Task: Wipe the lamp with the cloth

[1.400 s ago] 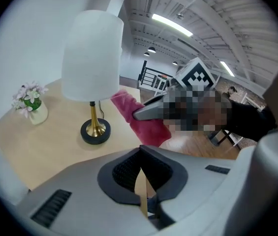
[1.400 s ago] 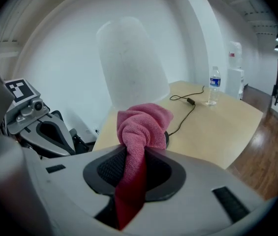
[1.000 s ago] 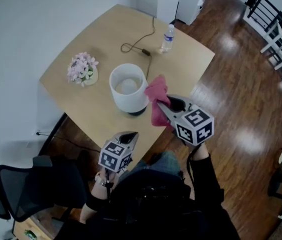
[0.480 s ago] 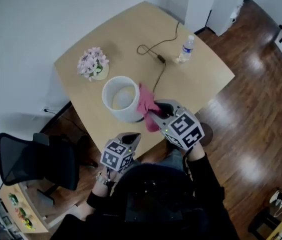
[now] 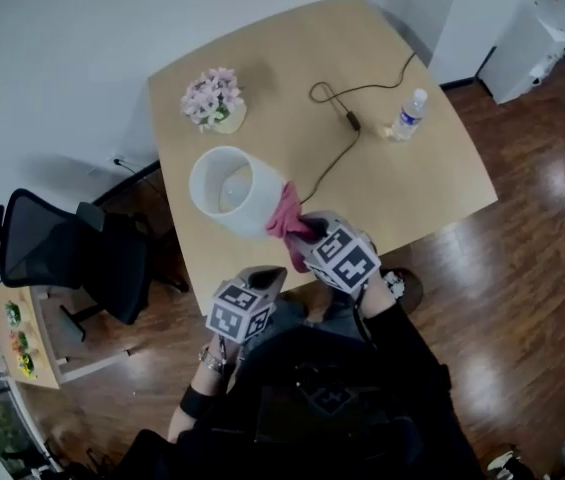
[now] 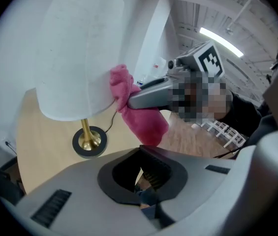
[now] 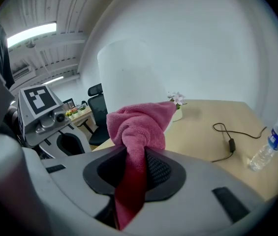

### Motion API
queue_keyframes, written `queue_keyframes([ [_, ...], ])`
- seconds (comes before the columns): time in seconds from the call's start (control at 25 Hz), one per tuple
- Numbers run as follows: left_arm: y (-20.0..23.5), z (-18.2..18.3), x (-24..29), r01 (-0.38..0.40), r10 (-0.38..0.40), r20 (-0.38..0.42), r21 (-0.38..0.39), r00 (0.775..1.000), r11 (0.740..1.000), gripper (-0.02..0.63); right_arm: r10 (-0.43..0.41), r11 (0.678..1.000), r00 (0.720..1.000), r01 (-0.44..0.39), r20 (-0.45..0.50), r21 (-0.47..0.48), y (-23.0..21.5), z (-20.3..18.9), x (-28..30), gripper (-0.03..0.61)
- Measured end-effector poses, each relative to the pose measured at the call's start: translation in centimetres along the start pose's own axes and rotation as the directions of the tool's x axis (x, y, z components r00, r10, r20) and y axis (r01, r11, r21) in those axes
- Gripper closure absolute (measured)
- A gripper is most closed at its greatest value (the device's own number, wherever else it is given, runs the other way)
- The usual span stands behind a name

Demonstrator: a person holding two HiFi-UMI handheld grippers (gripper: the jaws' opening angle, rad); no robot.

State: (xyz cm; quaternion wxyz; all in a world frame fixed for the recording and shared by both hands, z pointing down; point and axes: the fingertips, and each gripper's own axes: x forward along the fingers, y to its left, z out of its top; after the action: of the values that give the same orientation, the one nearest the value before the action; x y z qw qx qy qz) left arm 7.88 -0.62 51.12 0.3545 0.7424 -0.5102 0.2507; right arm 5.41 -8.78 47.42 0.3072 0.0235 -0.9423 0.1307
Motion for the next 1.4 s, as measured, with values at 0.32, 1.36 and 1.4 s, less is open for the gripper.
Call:
queue_keyframes([
  [0.32,2.4,1.9,-2.1,-0.047,0.050,0.090,-0.037,0.995,0.998,0.621,-0.075,0.996,0.983,0.083,-0.166,0.040,-3.1,-4.0,1.0,0.480],
  [1.36,1.4,7.4,2.9,-0.256,0.276,0.035,-0.273,0.961,0.927,0.621,0.474,0.793,0.880,-0.445,-0.038,-0.417,-5.3,11.8,-1.7,0.480],
  [1.4,1.4,7.4,2.9,-0.270,0.291,0.032,-0.287,0.956,0.919,0.621,0.489,0.785,0.871,-0.463,-0.048,-0.411,-5.6,11.4,-1.2,0.480],
])
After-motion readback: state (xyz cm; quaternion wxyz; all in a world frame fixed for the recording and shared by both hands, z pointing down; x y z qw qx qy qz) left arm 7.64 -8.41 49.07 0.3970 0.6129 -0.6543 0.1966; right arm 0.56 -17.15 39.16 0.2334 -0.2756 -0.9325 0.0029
